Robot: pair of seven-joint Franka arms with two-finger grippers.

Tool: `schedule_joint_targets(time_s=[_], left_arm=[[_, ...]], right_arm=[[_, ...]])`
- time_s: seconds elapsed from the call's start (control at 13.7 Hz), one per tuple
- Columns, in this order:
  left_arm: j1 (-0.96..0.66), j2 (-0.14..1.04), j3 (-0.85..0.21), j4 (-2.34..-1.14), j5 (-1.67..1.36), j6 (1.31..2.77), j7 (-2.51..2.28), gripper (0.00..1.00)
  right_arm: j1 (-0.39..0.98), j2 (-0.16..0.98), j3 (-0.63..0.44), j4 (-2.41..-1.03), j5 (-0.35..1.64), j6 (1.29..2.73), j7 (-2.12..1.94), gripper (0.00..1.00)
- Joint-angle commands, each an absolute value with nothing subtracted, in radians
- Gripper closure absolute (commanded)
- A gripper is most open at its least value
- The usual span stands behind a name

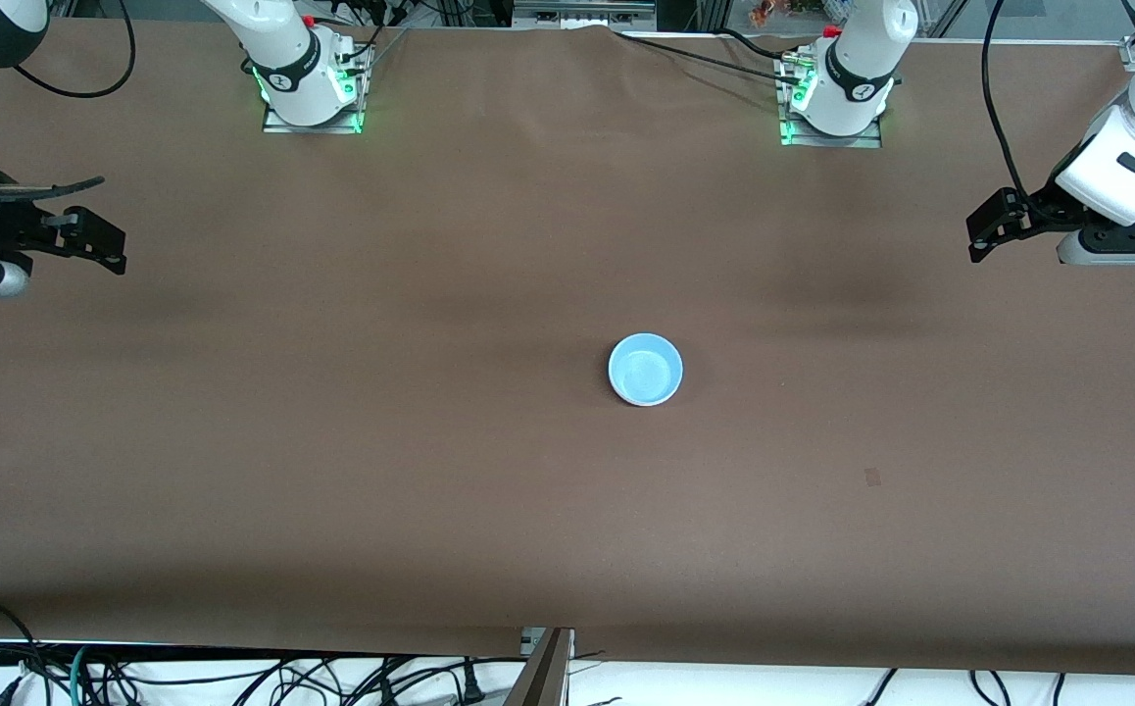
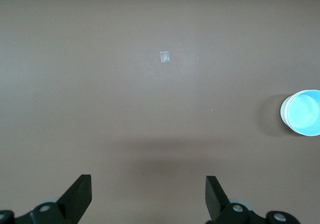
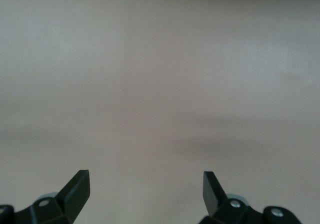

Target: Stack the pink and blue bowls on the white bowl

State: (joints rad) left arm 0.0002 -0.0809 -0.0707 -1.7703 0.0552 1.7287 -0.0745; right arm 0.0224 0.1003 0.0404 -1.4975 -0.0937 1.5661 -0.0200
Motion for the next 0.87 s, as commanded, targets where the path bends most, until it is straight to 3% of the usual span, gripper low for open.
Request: schedule_joint_targets(time_s=[0.0,0.8], left_arm=[[0.002,-0.077,-0.068,-1.759,0.044,1.720,-0.055,0.00],[-0.005,-0.072,-0.071,-1.753,0.046,1.717,-0.058,0.00]], right_arm=[[0.021,0.069,0.048,-1.531,-0.106,1.549,-0.038,0.00],[0.026,0.078,0.046,-1.523,-0.063,1.526,-0.032,0.00]])
